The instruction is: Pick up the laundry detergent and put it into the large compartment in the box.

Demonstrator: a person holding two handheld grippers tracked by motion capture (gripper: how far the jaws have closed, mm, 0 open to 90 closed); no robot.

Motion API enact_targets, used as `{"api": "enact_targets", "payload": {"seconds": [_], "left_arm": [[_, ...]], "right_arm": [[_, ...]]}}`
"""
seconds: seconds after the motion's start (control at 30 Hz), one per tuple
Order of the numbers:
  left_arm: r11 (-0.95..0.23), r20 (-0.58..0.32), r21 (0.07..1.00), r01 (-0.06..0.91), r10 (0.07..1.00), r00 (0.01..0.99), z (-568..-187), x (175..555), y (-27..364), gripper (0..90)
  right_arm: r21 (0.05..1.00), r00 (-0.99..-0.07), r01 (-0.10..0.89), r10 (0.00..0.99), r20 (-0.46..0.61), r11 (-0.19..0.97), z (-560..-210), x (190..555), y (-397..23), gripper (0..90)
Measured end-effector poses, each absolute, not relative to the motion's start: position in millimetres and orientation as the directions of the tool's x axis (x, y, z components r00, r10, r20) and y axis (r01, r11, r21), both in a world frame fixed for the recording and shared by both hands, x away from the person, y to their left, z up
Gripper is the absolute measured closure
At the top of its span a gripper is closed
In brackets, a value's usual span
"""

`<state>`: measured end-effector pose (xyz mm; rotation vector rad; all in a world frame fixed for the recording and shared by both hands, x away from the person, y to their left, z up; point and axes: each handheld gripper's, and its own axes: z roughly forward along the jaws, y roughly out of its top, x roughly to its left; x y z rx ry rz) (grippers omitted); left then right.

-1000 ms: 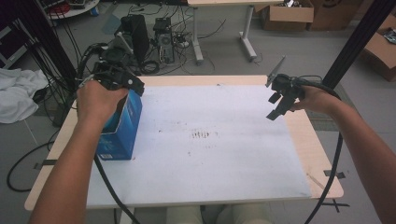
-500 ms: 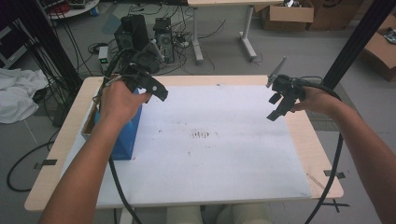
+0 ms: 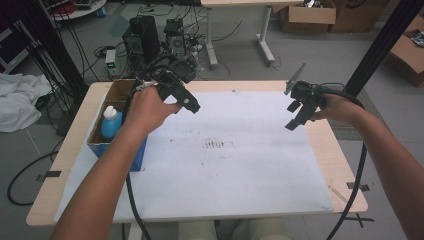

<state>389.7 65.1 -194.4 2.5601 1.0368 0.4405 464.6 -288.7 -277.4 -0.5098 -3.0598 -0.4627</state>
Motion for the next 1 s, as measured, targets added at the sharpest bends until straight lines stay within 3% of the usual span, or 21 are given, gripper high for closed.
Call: {"api": "enact_targets", "payload": {"seconds": [0.77, 1.0], "left_arm": [[-0.849, 0.144, 0.336, 0.409, 0.475, 0.868, -220.6, 393.4, 17.3, 19.1], [-0.871, 0.150, 0.305, 0.385, 0.443, 0.884, -229.3, 391.5, 9.6, 19.1]], "right_arm": [[0.308, -0.952, 0.301, 0.301, 0.050, 0.903, -276.2, 460.3, -278.0, 17.2], [0.302, -0.953, 0.301, 0.299, 0.052, 0.905, -278.2, 461.6, -275.2, 17.2]]}}
